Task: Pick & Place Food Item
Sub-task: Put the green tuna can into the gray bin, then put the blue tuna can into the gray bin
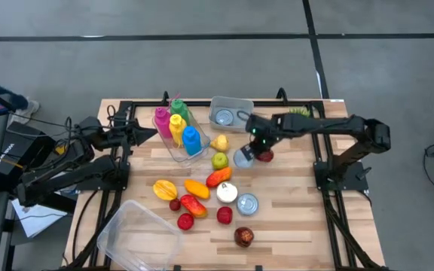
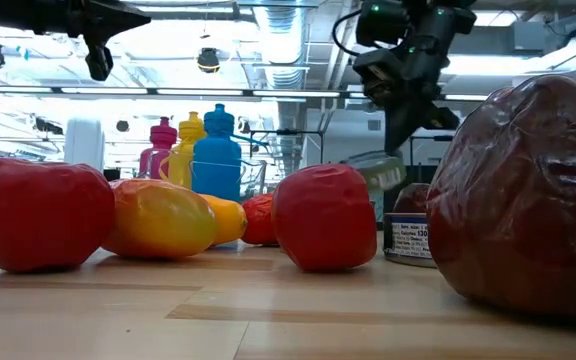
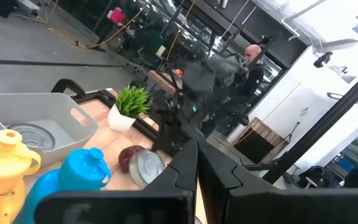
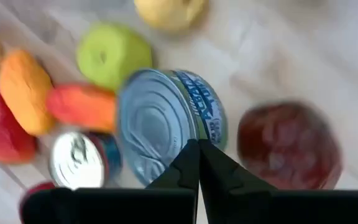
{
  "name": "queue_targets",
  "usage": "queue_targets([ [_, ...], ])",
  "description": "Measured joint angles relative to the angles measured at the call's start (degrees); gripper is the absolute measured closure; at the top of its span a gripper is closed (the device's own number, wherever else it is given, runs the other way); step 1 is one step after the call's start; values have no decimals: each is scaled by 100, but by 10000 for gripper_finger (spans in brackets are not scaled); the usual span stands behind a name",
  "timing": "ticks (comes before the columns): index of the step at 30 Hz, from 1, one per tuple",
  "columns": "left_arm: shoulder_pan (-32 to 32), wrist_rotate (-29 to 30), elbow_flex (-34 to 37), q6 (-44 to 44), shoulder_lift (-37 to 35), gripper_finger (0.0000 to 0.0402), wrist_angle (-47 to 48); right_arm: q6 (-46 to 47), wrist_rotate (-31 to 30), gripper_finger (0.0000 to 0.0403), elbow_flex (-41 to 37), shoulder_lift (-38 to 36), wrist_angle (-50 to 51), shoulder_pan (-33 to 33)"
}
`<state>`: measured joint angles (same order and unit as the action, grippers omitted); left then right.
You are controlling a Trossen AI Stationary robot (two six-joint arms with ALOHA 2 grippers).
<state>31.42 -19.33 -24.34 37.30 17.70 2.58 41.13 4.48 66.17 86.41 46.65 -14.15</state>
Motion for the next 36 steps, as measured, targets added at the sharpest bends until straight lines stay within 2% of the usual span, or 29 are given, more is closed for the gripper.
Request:
queue_targets([
  [7, -2, -3, 0, -5, -10, 402, 68, -669, 46, 403, 547, 22, -17, -949],
  [12, -2, -1, -2, -129, -5, 402, 443, -1038, 172, 403, 1039, 27, -86, -1714],
  [18, -2, 0, -2, -167, -5, 402, 549, -1357, 356, 403, 1642, 630, -238, -2436],
  [25, -2, 0, -2, -251, -5, 402, 554, -1576, 494, 403, 2330, 1684, -225, -2563],
  [33, -2, 6, -2, -262, -5, 402, 552, -2147, -198, 403, 2953, 1658, 314, -2181],
  [36, -2, 32, 6, -310, -5, 402, 542, -2213, -285, 400, 3150, 1648, 774, -2102],
])
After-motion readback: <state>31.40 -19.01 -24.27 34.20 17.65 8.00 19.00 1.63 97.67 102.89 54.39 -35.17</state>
